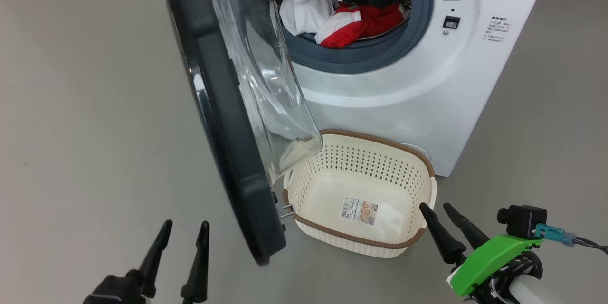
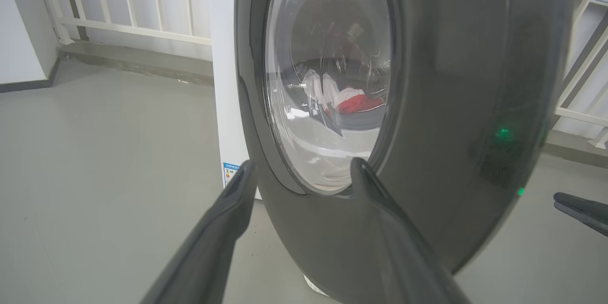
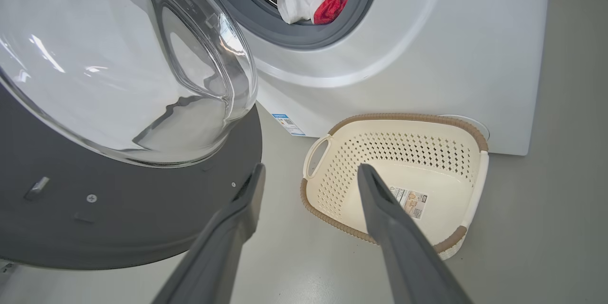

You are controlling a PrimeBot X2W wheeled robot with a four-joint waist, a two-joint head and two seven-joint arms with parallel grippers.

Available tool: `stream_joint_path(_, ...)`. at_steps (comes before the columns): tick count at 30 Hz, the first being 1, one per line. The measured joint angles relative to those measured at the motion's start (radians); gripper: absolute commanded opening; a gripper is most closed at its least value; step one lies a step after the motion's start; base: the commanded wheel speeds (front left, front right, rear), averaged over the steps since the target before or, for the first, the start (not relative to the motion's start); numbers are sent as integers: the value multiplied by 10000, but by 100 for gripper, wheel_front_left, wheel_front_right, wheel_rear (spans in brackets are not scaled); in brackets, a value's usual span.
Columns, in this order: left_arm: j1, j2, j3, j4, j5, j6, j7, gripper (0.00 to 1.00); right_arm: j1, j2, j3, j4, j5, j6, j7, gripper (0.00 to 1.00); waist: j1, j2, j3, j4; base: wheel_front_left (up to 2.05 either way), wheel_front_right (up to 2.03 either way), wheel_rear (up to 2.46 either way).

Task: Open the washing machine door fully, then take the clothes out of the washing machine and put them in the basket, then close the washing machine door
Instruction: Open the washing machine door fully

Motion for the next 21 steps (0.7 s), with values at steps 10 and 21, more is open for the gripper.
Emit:
stream_joint_path(10, 17, 0, -8, -2, 71, 0, 0, 100, 537, 848, -3009, -1177, -4408, 0, -165, 100, 0, 0, -57, 7, 0, 0, 0)
stream_joint_path(21, 205, 0, -48, 0, 71, 0, 0, 100, 2372, 2077, -5304, -3116, -8092, 0, -167, 100, 0, 0, -169, 129, 0, 0, 0)
